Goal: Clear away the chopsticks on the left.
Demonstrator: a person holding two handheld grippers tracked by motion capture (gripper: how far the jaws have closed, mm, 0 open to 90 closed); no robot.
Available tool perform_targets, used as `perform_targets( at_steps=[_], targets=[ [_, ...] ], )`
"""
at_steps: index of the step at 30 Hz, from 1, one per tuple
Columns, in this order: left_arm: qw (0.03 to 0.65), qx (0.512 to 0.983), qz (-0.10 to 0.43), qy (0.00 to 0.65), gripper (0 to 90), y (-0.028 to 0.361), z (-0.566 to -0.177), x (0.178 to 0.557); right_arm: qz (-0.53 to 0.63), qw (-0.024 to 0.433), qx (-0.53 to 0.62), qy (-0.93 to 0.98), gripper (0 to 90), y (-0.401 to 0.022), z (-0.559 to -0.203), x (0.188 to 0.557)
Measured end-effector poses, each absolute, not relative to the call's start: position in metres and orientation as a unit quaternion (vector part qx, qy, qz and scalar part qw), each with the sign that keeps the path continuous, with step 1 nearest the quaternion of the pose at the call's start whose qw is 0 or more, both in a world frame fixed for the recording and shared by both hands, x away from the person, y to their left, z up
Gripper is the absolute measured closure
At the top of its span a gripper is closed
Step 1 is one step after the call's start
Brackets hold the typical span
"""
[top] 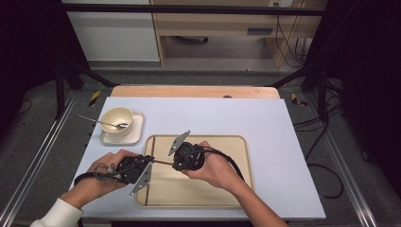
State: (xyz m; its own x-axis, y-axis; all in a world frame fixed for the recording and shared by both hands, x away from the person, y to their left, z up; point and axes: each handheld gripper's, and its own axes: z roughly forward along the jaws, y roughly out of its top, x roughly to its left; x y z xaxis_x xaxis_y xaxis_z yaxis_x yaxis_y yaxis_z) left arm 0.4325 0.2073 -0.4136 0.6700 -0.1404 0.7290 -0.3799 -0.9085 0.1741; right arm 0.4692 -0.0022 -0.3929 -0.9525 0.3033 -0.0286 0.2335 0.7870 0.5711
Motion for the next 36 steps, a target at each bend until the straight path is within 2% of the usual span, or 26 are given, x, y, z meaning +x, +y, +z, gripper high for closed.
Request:
perform_targets(
  at_steps=[2, 8, 9, 10, 11, 12, 14, 16, 17, 18, 19, 21, 23, 26, 30, 36],
  targets=[
    [0.16, 0.901, 0.378, -0.138, 81.6, 0.208, -0.414, 0.433, 0.294, 0.059, 0.14, 0.944, 84.1, -0.001, -0.394, 0.468],
    [0.182, 0.902, 0.384, -0.083, 60.7, 0.216, -0.416, 0.437, 0.284, 0.059, 0.15, 0.945, 85.0, -0.001, -0.397, 0.469],
    [0.186, 0.901, 0.384, -0.072, 60.7, 0.217, -0.416, 0.438, 0.284, 0.059, 0.15, 0.945, 85.0, -0.001, -0.397, 0.469],
    [0.197, 0.901, 0.383, -0.049, 57.0, 0.221, -0.416, 0.439, 0.283, 0.059, 0.152, 0.945, 85.0, -0.001, -0.397, 0.47],
    [0.203, 0.902, 0.38, -0.002, 45.5, 0.228, -0.416, 0.44, 0.283, 0.062, 0.165, 0.943, 85.0, -0.001, -0.398, 0.47],
    [0.203, 0.902, 0.38, -0.002, 41.8, 0.228, -0.416, 0.44, 0.283, 0.063, 0.173, 0.941, 85.0, -0.001, -0.399, 0.47],
    [0.235, 0.89, 0.385, 0.063, 34.3, 0.237, -0.421, 0.437, 0.277, 0.067, 0.191, 0.939, 85.0, -0.002, -0.401, 0.47],
    [0.254, 0.88, 0.387, 0.11, 31.1, 0.244, -0.423, 0.433, 0.277, 0.069, 0.21, 0.935, 84.9, -0.002, -0.406, 0.471],
    [0.254, 0.88, 0.387, 0.11, 29.2, 0.244, -0.423, 0.433, 0.274, 0.07, 0.217, 0.934, 84.9, -0.001, -0.408, 0.472],
    [0.272, 0.865, 0.393, 0.154, 28.0, 0.251, -0.427, 0.426, 0.273, 0.068, 0.231, 0.931, 85.0, -0.001, -0.411, 0.474],
    [0.272, 0.865, 0.393, 0.154, 26.9, 0.251, -0.427, 0.426, 0.272, 0.067, 0.24, 0.929, 84.9, -0.001, -0.414, 0.475],
    [0.301, 0.844, 0.392, 0.208, 26.3, 0.259, -0.431, 0.417, 0.269, 0.066, 0.256, 0.926, 84.9, -0.001, -0.418, 0.478],
    [0.308, 0.835, 0.391, 0.233, 25.9, 0.261, -0.434, 0.414, 0.266, 0.066, 0.266, 0.924, 84.9, 0.0, -0.42, 0.48],
    [0.335, 0.813, 0.37, 0.298, 22.4, 0.269, -0.443, 0.407, 0.262, 0.077, 0.286, 0.918, 84.9, 0.007, -0.425, 0.486],
    [0.358, 0.793, 0.361, 0.335, 21.0, 0.278, -0.445, 0.404, 0.256, 0.094, 0.293, 0.916, 84.9, 0.013, -0.428, 0.489],
    [0.394, 0.746, 0.371, 0.389, 20.2, 0.292, -0.45, 0.394, 0.254, 0.091, 0.322, 0.907, 85.0, 0.02, -0.435, 0.498]
  ],
)
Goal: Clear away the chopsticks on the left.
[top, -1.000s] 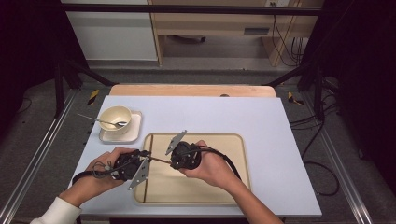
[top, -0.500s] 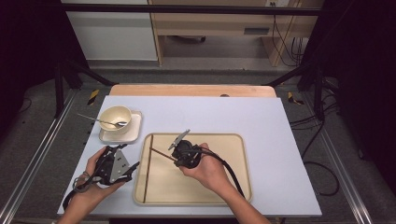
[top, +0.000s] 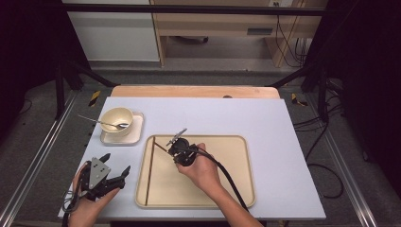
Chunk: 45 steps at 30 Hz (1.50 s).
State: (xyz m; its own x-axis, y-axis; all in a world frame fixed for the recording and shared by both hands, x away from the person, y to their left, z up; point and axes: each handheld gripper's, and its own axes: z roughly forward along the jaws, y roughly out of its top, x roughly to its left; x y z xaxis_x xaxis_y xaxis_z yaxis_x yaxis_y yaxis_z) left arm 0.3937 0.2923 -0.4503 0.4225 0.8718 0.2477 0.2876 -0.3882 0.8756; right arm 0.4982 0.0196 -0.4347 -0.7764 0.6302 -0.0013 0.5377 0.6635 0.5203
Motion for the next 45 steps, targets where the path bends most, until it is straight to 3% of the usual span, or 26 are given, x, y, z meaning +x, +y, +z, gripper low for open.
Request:
perform_targets(
  at_steps=[5, 26, 34, 37, 40, 45],
  targets=[
    [0.397, 0.729, 0.372, 0.415, 20.9, 0.299, -0.458, 0.388, 0.255, 0.077, 0.355, 0.896, 84.9, 0.024, -0.439, 0.508],
    [0.407, 0.721, 0.376, 0.416, 22.1, 0.299, -0.457, 0.387, 0.242, 0.053, 0.397, 0.883, 83.6, 0.033, -0.45, 0.53],
    [0.41, 0.713, 0.383, 0.42, 22.4, 0.302, -0.456, 0.386, 0.265, 0.055, 0.391, 0.88, 76.4, 0.032, -0.442, 0.524],
    [0.41, 0.713, 0.383, 0.42, 22.3, 0.302, -0.456, 0.387, 0.275, 0.056, 0.383, 0.88, 78.3, 0.03, -0.439, 0.522],
    [0.412, 0.712, 0.383, 0.42, 22.2, 0.303, -0.456, 0.387, 0.297, 0.048, 0.378, 0.876, 87.6, 0.02, -0.434, 0.514],
    [0.42, 0.707, 0.378, 0.425, 22.0, 0.304, -0.456, 0.388, 0.308, 0.039, 0.382, 0.871, 90.0, 0.007, -0.433, 0.505]
  ],
)
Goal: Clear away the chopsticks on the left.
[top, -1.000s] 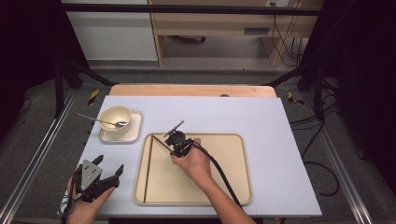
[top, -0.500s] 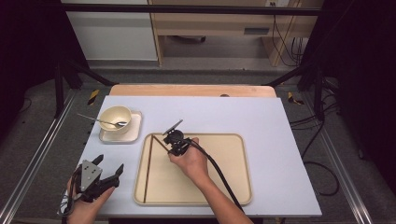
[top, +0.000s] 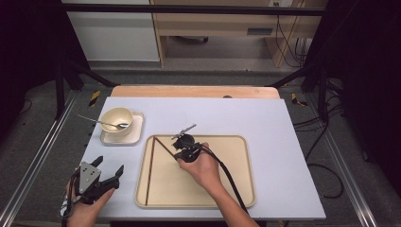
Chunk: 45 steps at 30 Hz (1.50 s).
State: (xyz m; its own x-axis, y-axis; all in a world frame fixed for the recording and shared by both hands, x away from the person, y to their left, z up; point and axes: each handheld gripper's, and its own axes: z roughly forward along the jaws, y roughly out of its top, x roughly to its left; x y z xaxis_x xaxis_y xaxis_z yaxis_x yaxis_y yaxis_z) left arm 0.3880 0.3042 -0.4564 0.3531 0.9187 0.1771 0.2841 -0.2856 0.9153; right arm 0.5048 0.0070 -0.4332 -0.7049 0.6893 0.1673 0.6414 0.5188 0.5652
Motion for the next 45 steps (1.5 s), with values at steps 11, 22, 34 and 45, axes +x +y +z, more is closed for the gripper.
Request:
perform_targets(
  at_steps=[11, 22, 34, 45],
  targets=[
    [0.422, 0.705, 0.378, 0.427, 22.0, 0.306, -0.457, 0.388, 0.328, 0.015, 0.396, 0.857, 90.0, -0.026, -0.442, 0.495],
    [0.425, 0.705, 0.375, 0.427, 22.0, 0.307, -0.457, 0.388, 0.322, 0.006, 0.405, 0.856, 90.0, -0.039, -0.451, 0.492],
    [0.429, 0.703, 0.373, 0.428, 22.1, 0.307, -0.457, 0.388, 0.312, -0.003, 0.401, 0.861, 90.0, -0.036, -0.457, 0.493],
    [0.429, 0.703, 0.373, 0.428, 22.2, 0.308, -0.457, 0.388, 0.31, -0.025, 0.383, 0.87, 90.0, -0.022, -0.462, 0.487]
  ],
)
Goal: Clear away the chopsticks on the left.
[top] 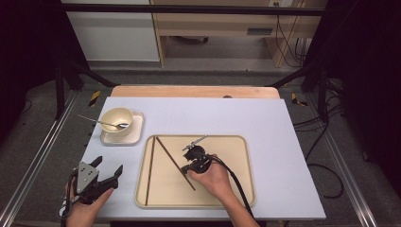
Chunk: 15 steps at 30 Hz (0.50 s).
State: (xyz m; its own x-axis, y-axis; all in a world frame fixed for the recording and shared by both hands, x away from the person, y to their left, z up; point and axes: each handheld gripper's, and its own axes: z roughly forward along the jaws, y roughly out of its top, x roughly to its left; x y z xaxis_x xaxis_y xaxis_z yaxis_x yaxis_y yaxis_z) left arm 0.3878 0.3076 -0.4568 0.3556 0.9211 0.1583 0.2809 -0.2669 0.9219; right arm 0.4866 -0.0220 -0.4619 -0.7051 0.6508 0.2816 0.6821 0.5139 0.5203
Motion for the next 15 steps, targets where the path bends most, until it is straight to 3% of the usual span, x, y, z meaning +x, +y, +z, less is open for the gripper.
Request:
perform_targets(
  at_steps=[15],
  targets=[
    [0.428, 0.703, 0.374, 0.428, 22.4, 0.308, -0.457, 0.389, -0.32, 0.049, -0.358, -0.876, 90.0, 0.008, -0.464, 0.479]
  ],
)
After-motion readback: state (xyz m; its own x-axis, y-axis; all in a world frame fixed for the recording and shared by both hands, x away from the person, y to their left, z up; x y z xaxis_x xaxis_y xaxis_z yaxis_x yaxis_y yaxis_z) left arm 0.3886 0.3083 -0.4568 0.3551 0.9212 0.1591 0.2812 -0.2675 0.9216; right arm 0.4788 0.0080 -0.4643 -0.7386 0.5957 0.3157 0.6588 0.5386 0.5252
